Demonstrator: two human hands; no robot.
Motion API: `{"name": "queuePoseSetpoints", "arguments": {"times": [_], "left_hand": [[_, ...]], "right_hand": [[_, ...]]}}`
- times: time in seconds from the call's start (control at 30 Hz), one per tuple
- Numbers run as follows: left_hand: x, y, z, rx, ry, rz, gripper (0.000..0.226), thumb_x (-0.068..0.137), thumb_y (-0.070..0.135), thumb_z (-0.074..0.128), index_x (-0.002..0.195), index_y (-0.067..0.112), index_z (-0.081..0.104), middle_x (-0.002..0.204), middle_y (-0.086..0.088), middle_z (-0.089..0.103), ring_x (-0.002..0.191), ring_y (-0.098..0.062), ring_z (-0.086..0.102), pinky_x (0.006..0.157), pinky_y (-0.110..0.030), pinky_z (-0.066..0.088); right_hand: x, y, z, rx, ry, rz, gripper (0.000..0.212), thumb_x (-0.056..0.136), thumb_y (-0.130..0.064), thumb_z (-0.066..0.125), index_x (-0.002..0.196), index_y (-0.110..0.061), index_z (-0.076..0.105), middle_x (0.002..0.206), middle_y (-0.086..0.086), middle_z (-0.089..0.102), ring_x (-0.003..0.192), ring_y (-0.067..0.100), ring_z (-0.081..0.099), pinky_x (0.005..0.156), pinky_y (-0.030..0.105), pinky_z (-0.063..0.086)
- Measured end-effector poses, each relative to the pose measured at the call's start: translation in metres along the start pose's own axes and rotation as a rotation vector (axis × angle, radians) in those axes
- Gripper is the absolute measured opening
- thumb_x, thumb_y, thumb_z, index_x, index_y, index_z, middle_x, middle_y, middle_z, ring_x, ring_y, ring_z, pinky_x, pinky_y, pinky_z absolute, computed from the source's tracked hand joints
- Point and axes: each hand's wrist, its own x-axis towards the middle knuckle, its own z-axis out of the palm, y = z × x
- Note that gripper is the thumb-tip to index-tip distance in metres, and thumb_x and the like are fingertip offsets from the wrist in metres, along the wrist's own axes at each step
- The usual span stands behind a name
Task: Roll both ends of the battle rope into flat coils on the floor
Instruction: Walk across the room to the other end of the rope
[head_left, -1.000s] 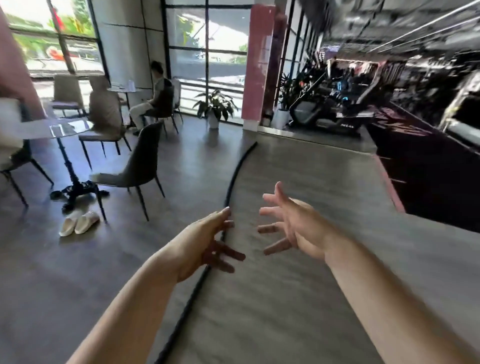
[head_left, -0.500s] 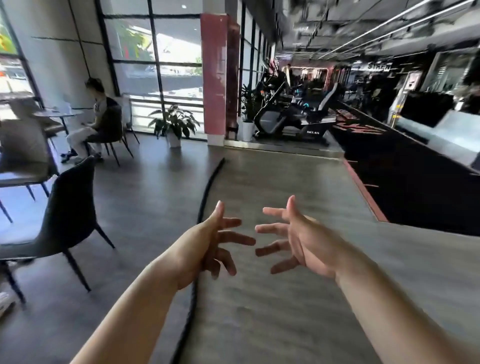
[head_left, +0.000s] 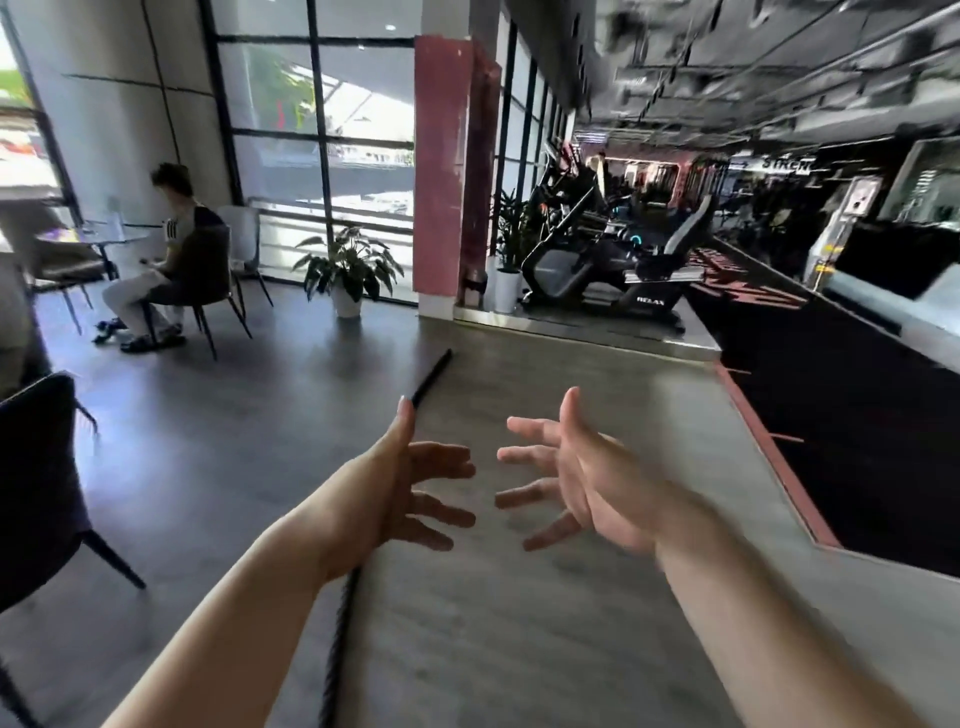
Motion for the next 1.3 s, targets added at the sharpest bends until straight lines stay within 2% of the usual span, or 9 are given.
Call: {"name": "queuePoseSetpoints", "arguments": {"times": [0.13,0.4,0.47,0.57,0.63,0.8,0.9,1.1,1.3], "left_hand": [[0.115,0.02,-0.041,0.058,-0.034,-0.002,0.093,0.077,0.082,0.021,0.14,0.021,0.051,0.129,0.004,0.069,0.082,-0.042,0.072,0.043,-0.028,0.046],[0.357,0.091,-0.11,0.12,-0.081,-0.059,0.097,0.077,0.085,0.012,0.145,0.023,0.044,0.125,0.0,0.071,0.075,-0.038,0.072,0.038,-0.023,0.037],[0.414,0.106,-0.119,0.132,-0.082,-0.068,0.098,0.076,0.084,0.013,0.141,0.021,0.05,0.123,-0.002,0.072,0.082,-0.038,0.072,0.044,-0.026,0.046],[0.501,0.119,-0.133,0.167,-0.078,-0.048,0.101,0.075,0.082,0.015,0.132,0.013,0.062,0.121,-0.002,0.073,0.102,-0.033,0.071,0.071,-0.04,0.058],[0.56,0.125,-0.142,0.175,-0.054,-0.04,0.102,0.076,0.081,0.014,0.125,0.009,0.068,0.12,-0.001,0.073,0.112,-0.026,0.068,0.089,-0.044,0.056],[0.698,0.146,-0.163,0.128,-0.002,-0.075,0.102,0.075,0.082,0.015,0.114,0.011,0.077,0.124,0.005,0.072,0.126,-0.016,0.057,0.108,-0.042,0.043],[0.774,0.164,-0.181,0.085,0.018,-0.088,0.097,0.075,0.078,0.019,0.125,0.012,0.07,0.129,0.005,0.069,0.125,-0.019,0.059,0.11,-0.046,0.041],[0.925,0.173,-0.23,-0.053,0.104,0.015,0.06,0.088,0.05,0.061,0.134,0.011,0.061,0.132,-0.005,0.067,0.113,-0.034,0.068,0.096,-0.054,0.051],[1.111,0.199,-0.287,-0.043,0.169,0.06,0.06,0.077,0.028,0.056,0.134,0.008,0.061,0.131,-0.006,0.068,0.12,-0.03,0.064,0.104,-0.053,0.046]], "right_hand": [[0.115,-0.021,-0.057,0.013,-0.037,0.021,0.114,0.062,-0.087,0.048,0.155,-0.027,0.023,0.132,0.015,0.061,0.101,0.044,0.067,0.072,0.058,0.057],[0.319,-0.094,-0.172,-0.095,0.045,0.062,0.109,0.065,-0.085,0.036,0.156,-0.025,0.026,0.132,0.014,0.059,0.097,0.043,0.068,0.069,0.052,0.057],[0.365,-0.106,-0.208,-0.143,0.077,0.055,0.112,0.063,-0.086,0.038,0.153,-0.02,0.032,0.133,0.012,0.059,0.102,0.042,0.067,0.077,0.056,0.056],[0.436,-0.115,-0.266,-0.191,0.107,0.04,0.12,0.053,-0.093,0.047,0.145,-0.017,0.046,0.131,0.01,0.061,0.101,0.037,0.068,0.085,0.052,0.055],[0.486,-0.118,-0.306,-0.198,0.108,0.03,0.123,0.04,-0.1,0.052,0.134,-0.021,0.058,0.128,0.008,0.064,0.096,0.032,0.068,0.085,0.045,0.052],[0.604,-0.14,-0.404,-0.235,0.029,0.067,0.101,0.048,-0.103,0.037,0.118,-0.039,0.071,0.134,0.002,0.058,0.104,0.024,0.057,0.09,0.04,0.045],[0.671,-0.162,-0.453,-0.267,0.012,0.087,0.099,0.05,-0.103,0.036,0.118,-0.041,0.071,0.137,0.0,0.055,0.119,0.027,0.056,0.103,0.05,0.043],[0.827,-0.183,-0.549,-0.2,-0.027,0.082,0.072,0.076,-0.08,0.042,0.123,-0.032,0.068,0.133,-0.002,0.061,0.105,0.021,0.06,0.096,0.045,0.044],[0.986,-0.211,-0.648,-0.163,-0.005,0.111,0.059,0.075,-0.057,0.049,0.123,-0.028,0.068,0.132,-0.001,0.062,0.103,0.022,0.059,0.085,0.04,0.046]]}}
